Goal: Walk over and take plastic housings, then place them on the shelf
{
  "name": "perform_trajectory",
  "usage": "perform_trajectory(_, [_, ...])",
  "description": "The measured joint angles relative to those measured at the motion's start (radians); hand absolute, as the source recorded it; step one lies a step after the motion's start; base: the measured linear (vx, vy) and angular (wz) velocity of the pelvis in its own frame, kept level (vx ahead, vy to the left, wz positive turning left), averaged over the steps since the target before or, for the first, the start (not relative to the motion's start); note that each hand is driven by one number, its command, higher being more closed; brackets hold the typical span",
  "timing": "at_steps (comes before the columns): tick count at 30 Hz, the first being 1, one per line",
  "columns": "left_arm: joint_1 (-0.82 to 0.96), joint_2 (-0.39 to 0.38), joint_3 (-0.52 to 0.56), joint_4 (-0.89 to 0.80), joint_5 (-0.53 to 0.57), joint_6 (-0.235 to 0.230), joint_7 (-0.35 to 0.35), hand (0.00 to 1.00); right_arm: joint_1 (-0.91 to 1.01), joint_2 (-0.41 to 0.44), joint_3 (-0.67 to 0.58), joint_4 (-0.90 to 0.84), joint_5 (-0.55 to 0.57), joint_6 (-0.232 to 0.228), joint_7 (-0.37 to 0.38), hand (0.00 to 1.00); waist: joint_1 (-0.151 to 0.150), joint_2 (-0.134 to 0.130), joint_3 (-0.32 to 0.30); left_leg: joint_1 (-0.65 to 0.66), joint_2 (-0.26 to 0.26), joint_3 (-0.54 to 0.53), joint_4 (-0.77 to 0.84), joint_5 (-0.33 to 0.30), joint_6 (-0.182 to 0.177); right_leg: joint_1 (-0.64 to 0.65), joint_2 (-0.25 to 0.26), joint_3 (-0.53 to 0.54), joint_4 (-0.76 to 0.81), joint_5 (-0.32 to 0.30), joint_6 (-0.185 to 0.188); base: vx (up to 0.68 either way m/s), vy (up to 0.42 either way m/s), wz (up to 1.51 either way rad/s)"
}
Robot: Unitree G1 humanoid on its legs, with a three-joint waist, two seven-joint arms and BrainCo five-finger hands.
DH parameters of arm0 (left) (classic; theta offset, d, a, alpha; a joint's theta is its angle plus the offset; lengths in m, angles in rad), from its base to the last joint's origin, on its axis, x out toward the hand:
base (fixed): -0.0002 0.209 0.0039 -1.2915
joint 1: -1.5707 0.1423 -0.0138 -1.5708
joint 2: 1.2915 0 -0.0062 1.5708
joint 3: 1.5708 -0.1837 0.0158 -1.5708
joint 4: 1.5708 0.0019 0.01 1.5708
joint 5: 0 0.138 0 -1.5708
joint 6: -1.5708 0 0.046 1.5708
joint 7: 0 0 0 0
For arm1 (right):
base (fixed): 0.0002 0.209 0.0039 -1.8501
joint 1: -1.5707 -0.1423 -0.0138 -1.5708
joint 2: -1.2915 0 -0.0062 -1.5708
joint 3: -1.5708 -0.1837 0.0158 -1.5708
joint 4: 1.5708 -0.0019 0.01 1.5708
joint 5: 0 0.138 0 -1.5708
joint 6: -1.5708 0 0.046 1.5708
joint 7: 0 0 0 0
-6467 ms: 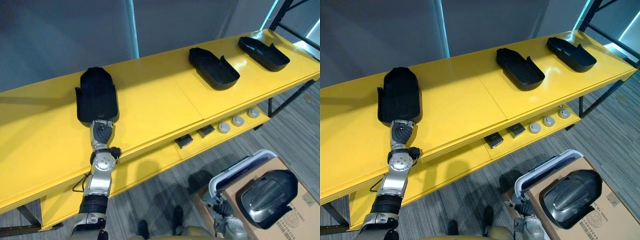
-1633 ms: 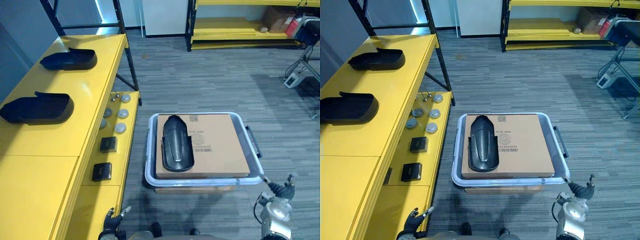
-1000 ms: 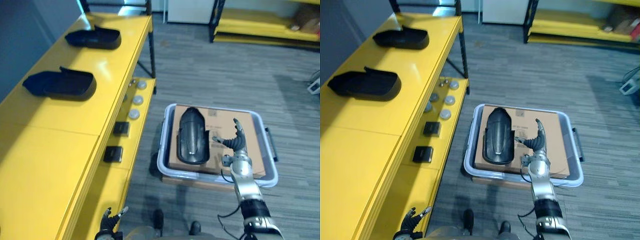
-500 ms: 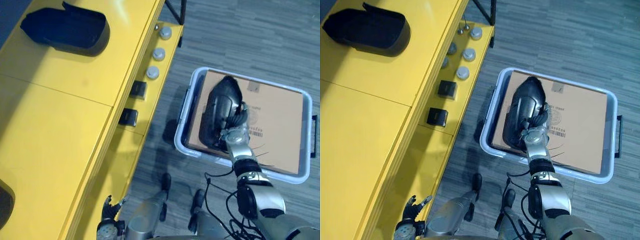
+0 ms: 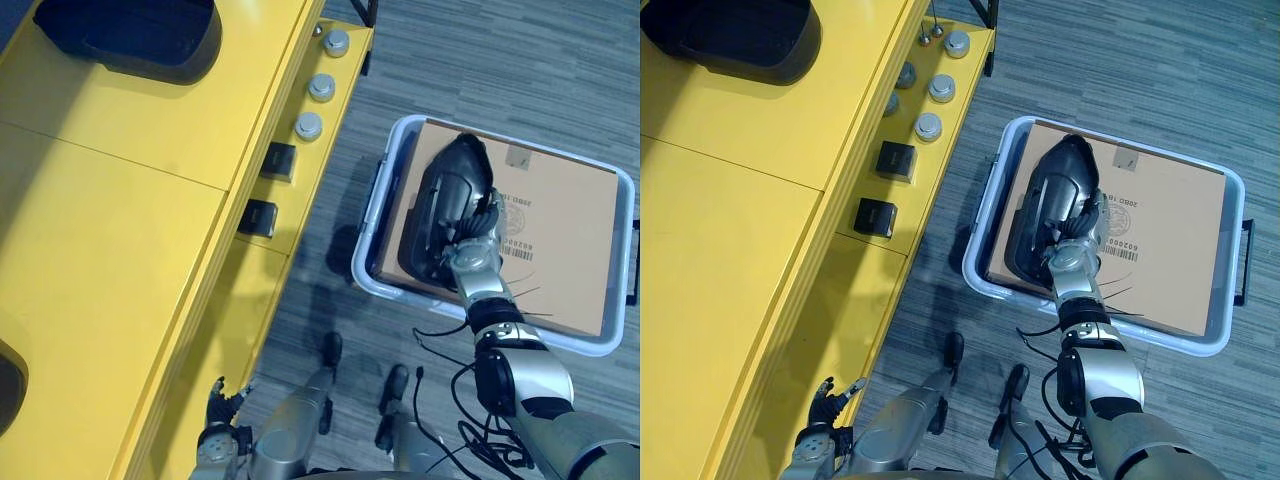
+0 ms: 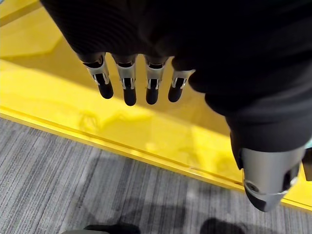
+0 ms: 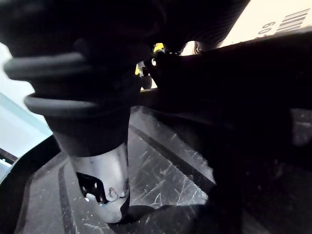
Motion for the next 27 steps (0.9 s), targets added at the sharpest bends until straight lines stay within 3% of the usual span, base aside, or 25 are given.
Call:
perform_trajectory(8, [0.002, 0.009, -0.014, 0.0, 0.001, 0.003, -0.003, 0.0, 0.096, 0.009, 0.007, -0.122, -0.063, 0.039, 0.001, 0.0, -0.015, -0.001, 0.001, 0.024, 0.0, 0.01, -0.001, 0.0, 0.0, 0.02, -0.001, 0.009, -0.001, 0.0, 0.0, 0.04, -0.019, -0.04])
perform_trajectory(16, [0.002, 0.011, -0.013, 0.0, 0.001, 0.002, -0.008, 0.0, 0.169, 0.011, -0.002, -0.182, -0.077, 0.042, 0.0, 0.0, -0.019, -0.004, -0.001, 0.036, 0.004, 0.018, -0.002, 0.0, 0.0, 0.027, 0.002, 0.019, -0.001, 0.003, 0.005, 0.01, -0.012, -0.03])
perform_trajectory(17, [0.002, 0.012, -0.013, 0.0, 0.001, 0.002, -0.008, 0.0, 0.173, 0.011, -0.003, -0.187, -0.077, 0.042, -0.001, 1.0, -0.019, -0.004, -0.001, 0.036, 0.004, 0.018, -0.002, 0.0, 0.0, 0.027, 0.002, 0.019, -0.001, 0.003, 0.005, 0.0, 0.0, 0.0])
perform_trajectory(27, [0.002, 0.02, -0.015, 0.015, 0.001, 0.0, -0.01, 0.0, 0.173, 0.011, 0.002, -0.142, -0.074, 0.036, 0.032, 1.0, -0.021, -0.016, -0.009, 0.036, 0.002, 0.019, -0.002, 0.003, 0.003, 0.027, 0.001, 0.021, -0.003, 0.005, 0.007, 0.04, -0.022, 0.0])
